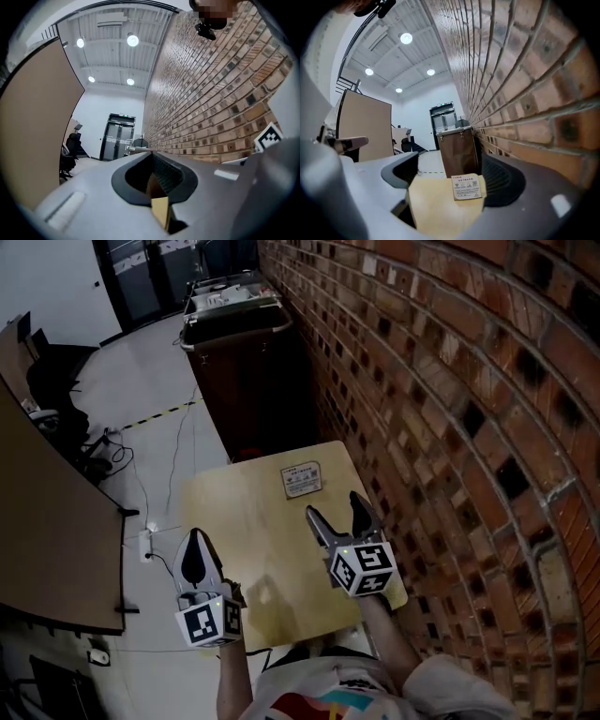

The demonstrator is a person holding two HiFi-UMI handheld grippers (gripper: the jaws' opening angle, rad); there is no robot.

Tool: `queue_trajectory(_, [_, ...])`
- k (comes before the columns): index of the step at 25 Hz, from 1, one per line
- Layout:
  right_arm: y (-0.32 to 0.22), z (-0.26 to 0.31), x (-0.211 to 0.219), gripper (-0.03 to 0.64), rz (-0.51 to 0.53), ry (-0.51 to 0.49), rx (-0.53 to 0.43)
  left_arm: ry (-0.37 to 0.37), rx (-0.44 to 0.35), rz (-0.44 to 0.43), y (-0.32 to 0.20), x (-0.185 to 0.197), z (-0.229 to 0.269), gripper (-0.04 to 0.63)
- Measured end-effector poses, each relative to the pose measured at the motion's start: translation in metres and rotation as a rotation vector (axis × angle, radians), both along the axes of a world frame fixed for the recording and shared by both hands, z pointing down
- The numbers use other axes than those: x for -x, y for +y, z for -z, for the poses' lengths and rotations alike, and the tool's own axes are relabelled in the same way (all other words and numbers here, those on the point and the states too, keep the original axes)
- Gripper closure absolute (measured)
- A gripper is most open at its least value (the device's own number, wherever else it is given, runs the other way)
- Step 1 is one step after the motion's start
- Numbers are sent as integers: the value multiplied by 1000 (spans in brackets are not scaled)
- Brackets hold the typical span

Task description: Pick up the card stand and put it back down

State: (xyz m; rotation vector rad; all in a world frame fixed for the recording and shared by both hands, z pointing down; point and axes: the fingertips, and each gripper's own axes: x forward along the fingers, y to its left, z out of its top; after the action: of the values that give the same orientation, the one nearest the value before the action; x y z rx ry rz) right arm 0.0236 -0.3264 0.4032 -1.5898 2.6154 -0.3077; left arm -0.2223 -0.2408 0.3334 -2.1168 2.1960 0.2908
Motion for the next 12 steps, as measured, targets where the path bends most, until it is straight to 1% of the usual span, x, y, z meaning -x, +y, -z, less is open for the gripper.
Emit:
queue_trajectory(1, [-22, -11, 10, 179, 16, 21, 19, 0, 1, -3, -5, -1, -2, 591])
queue_trajectory(3, [-69, -46, 32, 55, 35, 97, 91, 2, 19, -10, -15, -2, -9, 591])
queue_trajectory(4, [-91, -67, 40, 41, 31, 149, 135, 1, 34, -14, -18, -2, -15, 591])
queue_trajectory(6, [-129, -110, 49, 40, 1, 252, 216, -4, 69, -23, -22, -2, -27, 591])
queue_trajectory(7, [-143, -128, 52, 40, -14, 285, 254, -8, 90, -29, -23, 0, -34, 591])
queue_trajectory(9, [-164, -157, 57, 40, -41, 299, 321, -8, 130, -33, -24, 7, -48, 591])
queue_trajectory(12, [-187, -185, 60, 40, -81, 293, 385, 6, 160, 9, -28, 25, -59, 591])
